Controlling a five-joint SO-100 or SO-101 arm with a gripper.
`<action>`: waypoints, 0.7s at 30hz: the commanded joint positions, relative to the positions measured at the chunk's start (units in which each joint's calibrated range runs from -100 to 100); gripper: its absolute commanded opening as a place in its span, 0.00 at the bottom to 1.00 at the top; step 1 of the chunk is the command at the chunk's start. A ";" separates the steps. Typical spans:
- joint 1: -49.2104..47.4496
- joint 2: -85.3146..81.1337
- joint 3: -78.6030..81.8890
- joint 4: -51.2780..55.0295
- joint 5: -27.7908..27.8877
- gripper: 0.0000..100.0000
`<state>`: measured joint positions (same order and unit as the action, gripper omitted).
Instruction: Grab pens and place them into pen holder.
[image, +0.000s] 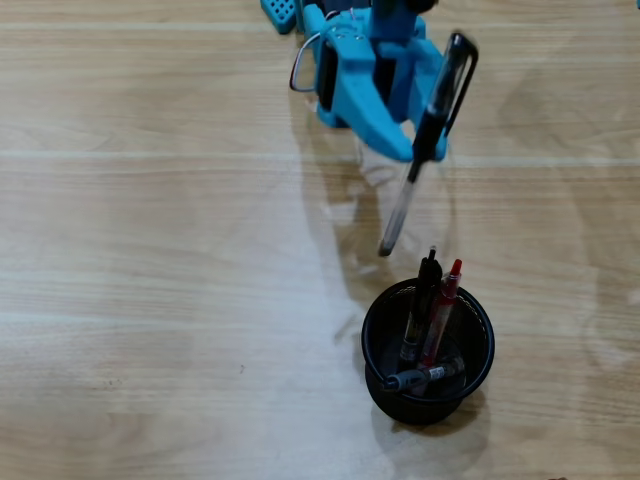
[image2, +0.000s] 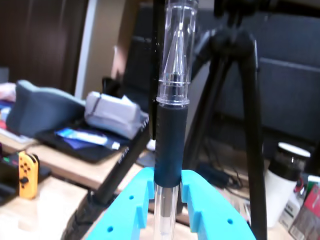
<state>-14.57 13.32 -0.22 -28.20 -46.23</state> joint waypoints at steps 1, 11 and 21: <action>0.45 0.42 -6.04 3.53 -0.27 0.02; -1.55 10.33 -10.19 3.45 -3.22 0.02; -1.64 16.71 -10.19 3.45 -5.51 0.02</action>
<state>-15.74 29.60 -7.06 -24.31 -50.65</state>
